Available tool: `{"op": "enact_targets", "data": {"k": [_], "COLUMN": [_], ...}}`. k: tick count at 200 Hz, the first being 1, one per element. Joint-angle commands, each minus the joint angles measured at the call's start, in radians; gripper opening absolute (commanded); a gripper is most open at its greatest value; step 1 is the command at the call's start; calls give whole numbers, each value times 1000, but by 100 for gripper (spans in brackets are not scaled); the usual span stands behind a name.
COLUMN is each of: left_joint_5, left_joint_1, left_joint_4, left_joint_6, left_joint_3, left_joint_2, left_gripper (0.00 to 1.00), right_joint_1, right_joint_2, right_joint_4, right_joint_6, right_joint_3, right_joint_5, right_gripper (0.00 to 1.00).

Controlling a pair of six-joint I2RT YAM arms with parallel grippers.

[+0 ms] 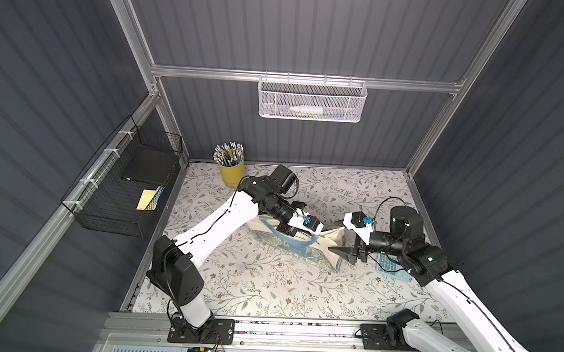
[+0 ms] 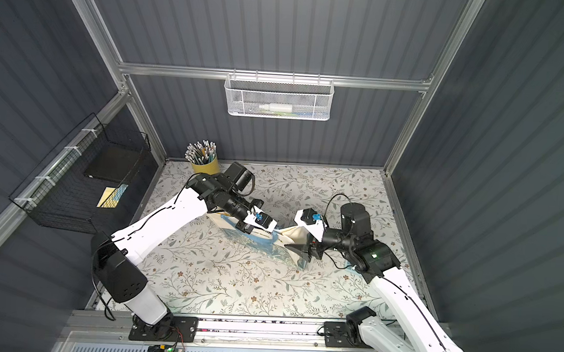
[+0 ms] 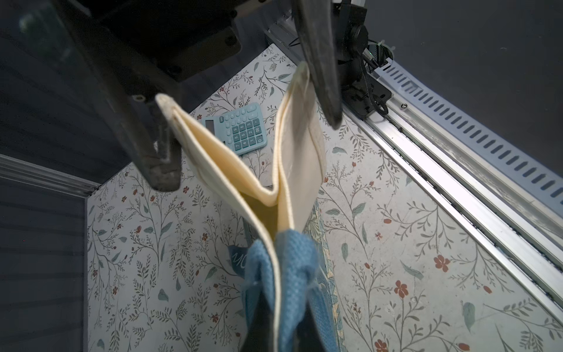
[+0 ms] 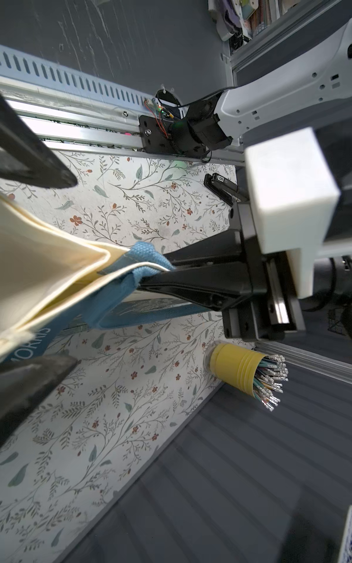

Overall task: Put away the canvas bag
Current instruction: Press the canvas bag.

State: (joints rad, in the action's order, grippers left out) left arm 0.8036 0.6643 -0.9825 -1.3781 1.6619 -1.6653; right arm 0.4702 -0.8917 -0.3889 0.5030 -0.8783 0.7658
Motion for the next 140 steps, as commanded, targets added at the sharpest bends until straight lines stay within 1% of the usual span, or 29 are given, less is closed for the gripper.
{"op": "enact_targets", "data": {"k": [1, 24, 33, 46, 58, 81, 95, 108, 116, 130, 139, 140], "left_joint_5": [108, 118, 126, 154, 174, 209, 239, 258, 265, 276, 280, 282], "left_joint_1": [-16, -27, -32, -40, -49, -68, -79, -84, -87, -93, -96, -96], "left_joint_4": [62, 105, 116, 122, 169, 281, 335, 367, 382, 394, 397, 397], "left_joint_6": [64, 161, 208, 245, 320, 472, 557, 606, 629, 651, 659, 660], "left_joint_3": [67, 92, 109, 125, 119, 88, 79, 78, 78, 81, 84, 84], "left_joint_2": [1, -7, -16, -26, -28, -21, -20, -19, -17, -15, -13, -13], "left_gripper": [0, 0, 0, 0, 0, 0, 0, 0, 0, 0, 0, 0], "right_joint_1": [10, 17, 24, 32, 46, 82, 102, 114, 114, 116, 116, 116], "right_joint_2": [18, 26, 25, 25, 25, 24, 18, 8, 0, -9, -12, -12], "right_joint_4": [-24, -36, -38, -42, -30, -9, 5, 20, 29, 48, 60, 61], "right_joint_6": [-41, -64, -82, -103, -137, -196, -232, -270, -296, -323, -336, -337], "right_joint_3": [27, 32, 33, 37, 44, 54, 61, 63, 64, 67, 68, 68], "right_joint_5": [-21, -45, -61, -68, -86, -129, -171, -219, -249, -273, -293, -295], "right_gripper": [81, 76, 72, 67, 61, 54, 54, 60, 60, 51, 43, 41]}}
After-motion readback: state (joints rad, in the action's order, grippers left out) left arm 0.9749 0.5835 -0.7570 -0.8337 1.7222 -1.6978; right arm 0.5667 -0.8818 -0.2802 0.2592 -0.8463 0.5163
